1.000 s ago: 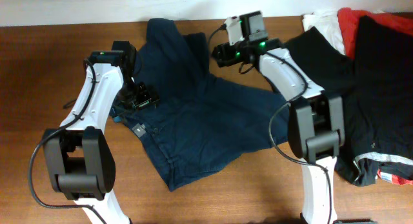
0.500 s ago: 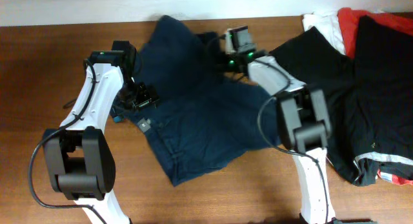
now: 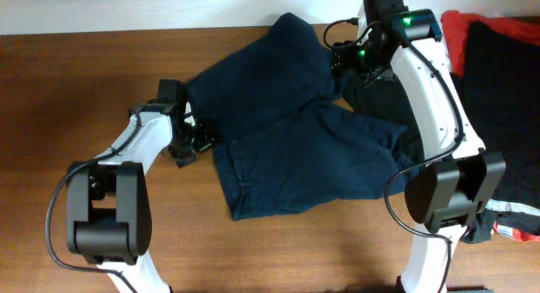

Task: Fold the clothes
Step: 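Pull the shorts' legs with the right gripper to spread them flat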

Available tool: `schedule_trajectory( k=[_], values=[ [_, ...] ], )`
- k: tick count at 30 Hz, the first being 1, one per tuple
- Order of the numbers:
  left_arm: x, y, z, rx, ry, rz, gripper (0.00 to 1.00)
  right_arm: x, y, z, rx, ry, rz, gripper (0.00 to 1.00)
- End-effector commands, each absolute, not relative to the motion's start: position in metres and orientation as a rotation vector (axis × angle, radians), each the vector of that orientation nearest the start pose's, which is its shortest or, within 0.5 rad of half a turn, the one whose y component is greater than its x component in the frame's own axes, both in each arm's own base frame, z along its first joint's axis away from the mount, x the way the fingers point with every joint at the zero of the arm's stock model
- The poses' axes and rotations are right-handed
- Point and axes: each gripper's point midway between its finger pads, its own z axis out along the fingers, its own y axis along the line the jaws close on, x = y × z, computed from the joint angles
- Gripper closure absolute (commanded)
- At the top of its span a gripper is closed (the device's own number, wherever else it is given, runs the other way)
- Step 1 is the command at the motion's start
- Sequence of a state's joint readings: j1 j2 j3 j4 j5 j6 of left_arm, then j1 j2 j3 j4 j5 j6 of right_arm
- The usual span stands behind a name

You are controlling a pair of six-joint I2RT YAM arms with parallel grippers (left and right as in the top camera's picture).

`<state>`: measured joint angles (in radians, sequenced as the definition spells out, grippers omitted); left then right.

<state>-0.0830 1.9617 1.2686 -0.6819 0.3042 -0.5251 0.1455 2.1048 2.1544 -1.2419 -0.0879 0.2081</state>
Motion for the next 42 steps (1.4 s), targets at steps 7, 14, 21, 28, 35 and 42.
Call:
schedule_trajectory(
  k=[7,14,21,28,35,42],
  values=[
    [0.391,-0.101,-0.012,-0.479,2.872,-0.498,1.00,0.448,0.039,0.179,0.159,2.908,0.071,0.13],
    [0.406,0.063,0.062,-0.909,2.831,-0.329,0.80,0.437,0.031,0.174,0.099,2.967,0.183,0.09],
    [0.344,0.070,0.052,-1.003,3.054,-0.102,0.01,0.489,0.133,0.115,-0.068,2.865,0.760,0.20],
    [0.301,0.086,0.058,-1.028,3.192,0.170,0.01,0.525,0.182,0.015,0.020,2.871,0.798,0.28],
    [0.300,0.081,0.058,-1.036,3.203,0.124,0.01,0.512,0.141,-0.010,0.286,3.004,0.594,0.96],
    [0.320,0.081,0.081,-0.895,3.138,0.050,0.01,0.490,0.034,0.127,0.280,2.898,0.356,0.32]
  ],
)
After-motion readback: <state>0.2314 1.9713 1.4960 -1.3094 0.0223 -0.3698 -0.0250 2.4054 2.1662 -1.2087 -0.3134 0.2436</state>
